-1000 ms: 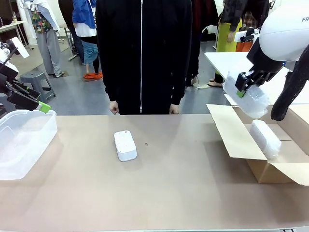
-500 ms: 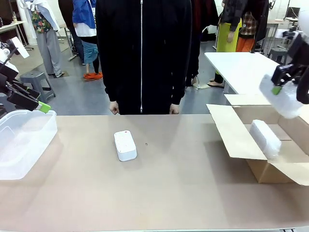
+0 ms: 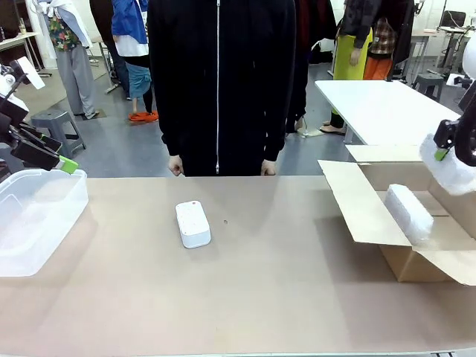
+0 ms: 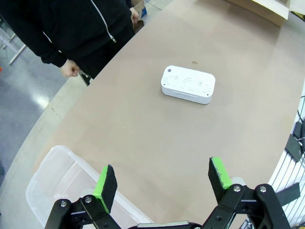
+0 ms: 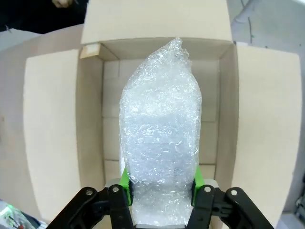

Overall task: Separate and place wrapped and unwrapped clocks.
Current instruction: If the picked Digital clock is wrapped, place it in the Package Box ; if not, place it in the Organizing box.

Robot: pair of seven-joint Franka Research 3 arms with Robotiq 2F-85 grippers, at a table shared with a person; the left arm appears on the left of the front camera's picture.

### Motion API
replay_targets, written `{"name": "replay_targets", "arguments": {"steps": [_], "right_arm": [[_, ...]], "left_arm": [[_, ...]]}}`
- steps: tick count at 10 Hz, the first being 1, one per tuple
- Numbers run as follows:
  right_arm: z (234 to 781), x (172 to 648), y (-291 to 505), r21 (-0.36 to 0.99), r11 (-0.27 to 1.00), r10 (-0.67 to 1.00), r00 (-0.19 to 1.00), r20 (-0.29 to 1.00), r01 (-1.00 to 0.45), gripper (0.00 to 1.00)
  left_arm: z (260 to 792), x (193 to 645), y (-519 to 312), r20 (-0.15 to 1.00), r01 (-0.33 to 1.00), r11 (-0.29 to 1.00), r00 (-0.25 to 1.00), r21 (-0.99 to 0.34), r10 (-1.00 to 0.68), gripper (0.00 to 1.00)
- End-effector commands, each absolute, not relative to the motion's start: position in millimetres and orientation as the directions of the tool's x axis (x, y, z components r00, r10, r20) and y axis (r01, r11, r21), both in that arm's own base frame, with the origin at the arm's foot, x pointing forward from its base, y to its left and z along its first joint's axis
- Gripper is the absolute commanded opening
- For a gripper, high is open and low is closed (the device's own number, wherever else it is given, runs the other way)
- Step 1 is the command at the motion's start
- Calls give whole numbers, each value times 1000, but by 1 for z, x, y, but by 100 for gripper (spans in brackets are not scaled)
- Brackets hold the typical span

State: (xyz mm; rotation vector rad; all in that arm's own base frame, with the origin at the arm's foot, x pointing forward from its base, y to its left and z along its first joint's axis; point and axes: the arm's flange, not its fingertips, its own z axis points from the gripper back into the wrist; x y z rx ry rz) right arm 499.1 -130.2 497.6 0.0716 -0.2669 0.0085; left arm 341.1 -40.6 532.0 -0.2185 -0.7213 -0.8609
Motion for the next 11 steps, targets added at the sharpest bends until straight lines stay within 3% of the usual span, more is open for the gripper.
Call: {"name": "replay_targets", "arguments": {"steps": [1,4,9,10,11], "right_arm": [[490,510,-138,75,997,-5,964,266,-15,52],[458,522,-143,40,999,-15,982,186,8,52],[422,531,-144,2,1000,-31,987,156,31,52],[422,530,-144,0,1000,-30,988,150,30,100],[422,530,-144,6,1000,-27,989,143,27,100]], "left_arm": [[531,342,-40,664,759,644,435,92,-608,100],[531,342,-40,664,759,644,435,92,-608,100],[531,342,-40,664,759,644,435,92,-608,100],[531,342,-40,664,759,644,435,92,-608,100],[531,342,-40,664,759,644,435,92,-608,100]]}}
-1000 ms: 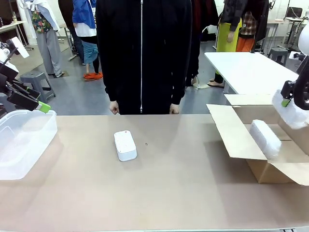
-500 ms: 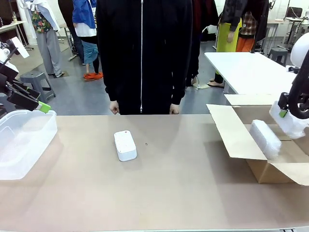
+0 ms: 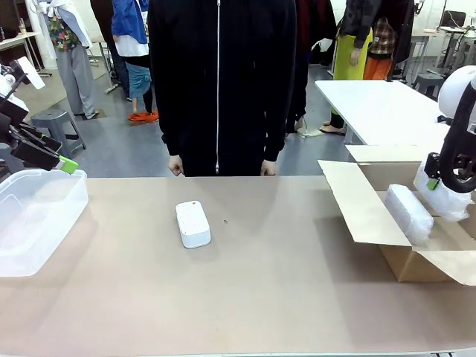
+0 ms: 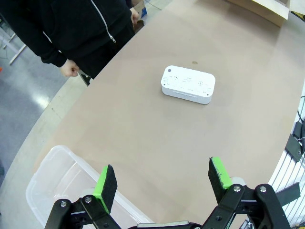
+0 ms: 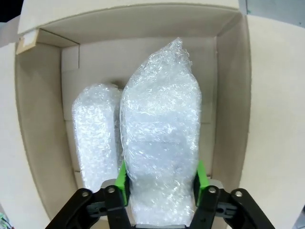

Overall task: Separate and place wrapped and unwrapped clocks.
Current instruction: If the picked Digital clock is wrapped, place it in the Package Box ; if not, place it in the Organizing box.

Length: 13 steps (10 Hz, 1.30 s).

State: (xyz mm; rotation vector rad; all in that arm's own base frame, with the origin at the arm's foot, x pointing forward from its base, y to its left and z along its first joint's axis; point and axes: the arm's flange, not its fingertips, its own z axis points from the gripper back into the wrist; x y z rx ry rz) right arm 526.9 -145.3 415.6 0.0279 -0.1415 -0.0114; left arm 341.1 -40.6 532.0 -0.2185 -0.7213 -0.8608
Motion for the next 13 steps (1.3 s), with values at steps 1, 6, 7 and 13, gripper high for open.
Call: {"name": "replay_targets", "arguments": {"steps": [1,6,7,13], "right_arm": [[424,530,-145,8,1000,-26,991,134,25,100],[432,524,-144,11,1000,-19,994,108,18,100],[434,524,-142,12,1000,-12,994,106,11,100],[540,468,-106,54,995,74,990,122,-81,100]], "left_arm": [[531,342,-40,664,759,644,435,92,-608,100],[531,342,-40,664,759,644,435,92,-608,100],[531,342,-40,664,759,644,435,92,-608,100],[531,342,-40,664,759,644,435,92,-608,100]]}}
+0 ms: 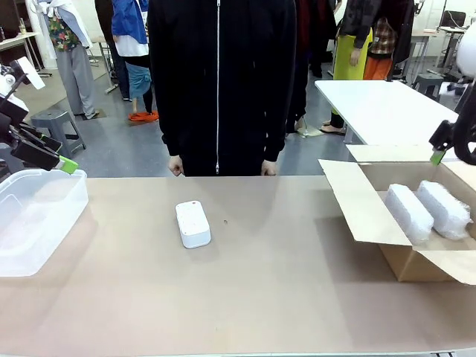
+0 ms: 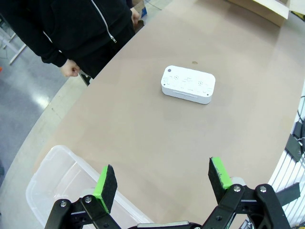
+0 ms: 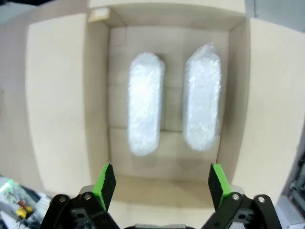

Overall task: Separate and place wrapped and unwrapped clocks.
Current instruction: If the picked Digital clock is wrapped, place it in the Package Box ; if not, place it in the Organizing box.

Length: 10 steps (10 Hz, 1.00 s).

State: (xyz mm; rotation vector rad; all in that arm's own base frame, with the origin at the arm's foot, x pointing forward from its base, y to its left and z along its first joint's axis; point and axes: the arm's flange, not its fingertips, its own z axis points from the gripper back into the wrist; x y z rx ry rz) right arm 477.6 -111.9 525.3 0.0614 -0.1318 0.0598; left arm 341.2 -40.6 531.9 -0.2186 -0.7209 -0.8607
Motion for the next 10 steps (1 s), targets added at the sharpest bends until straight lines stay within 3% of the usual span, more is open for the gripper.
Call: {"name": "replay_targets", "arguments": {"steps": [1,5,10], "right_arm": [[553,461,-100,55,994,91,988,121,-98,100],[578,441,-83,32,990,126,974,189,-134,100],[585,443,-83,53,990,118,976,183,-129,100]], "left_arm": [[531,342,-40,664,759,644,435,92,-608,100],[531,342,-40,664,759,644,435,92,-608,100],[531,342,-40,664,759,644,435,92,-608,100]]}}
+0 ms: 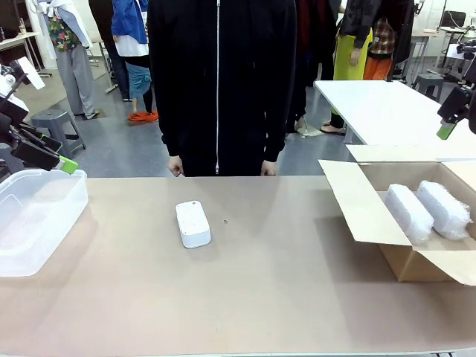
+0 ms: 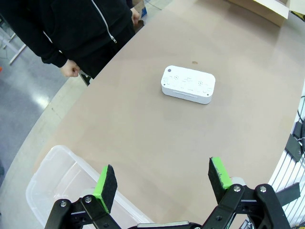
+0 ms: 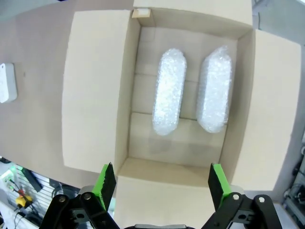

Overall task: Separate and place wrapped and unwrapped clocks.
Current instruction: If the picked Digital clock is wrapped, place it in the Package Box ; if not, place it in the Organizing box, then pick up the Digital clock indicated by the person.

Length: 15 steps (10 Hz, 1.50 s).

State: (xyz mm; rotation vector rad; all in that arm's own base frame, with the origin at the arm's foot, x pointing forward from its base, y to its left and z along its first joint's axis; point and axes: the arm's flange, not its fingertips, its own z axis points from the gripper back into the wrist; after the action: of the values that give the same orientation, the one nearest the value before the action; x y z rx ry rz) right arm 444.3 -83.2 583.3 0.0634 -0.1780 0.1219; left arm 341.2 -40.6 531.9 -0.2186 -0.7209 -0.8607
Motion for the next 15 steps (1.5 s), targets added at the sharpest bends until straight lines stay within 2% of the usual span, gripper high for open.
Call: {"name": "replay_targets", "arguments": {"steps": [1,15], "right_arm": [[585,443,-83,53,990,118,976,183,-129,100],[585,443,-83,53,990,118,976,183,-129,100]], "left_arm": [[531,342,-40,664,759,644,435,92,-608,100],[531,342,-40,664,759,644,435,92,-608,100]]}}
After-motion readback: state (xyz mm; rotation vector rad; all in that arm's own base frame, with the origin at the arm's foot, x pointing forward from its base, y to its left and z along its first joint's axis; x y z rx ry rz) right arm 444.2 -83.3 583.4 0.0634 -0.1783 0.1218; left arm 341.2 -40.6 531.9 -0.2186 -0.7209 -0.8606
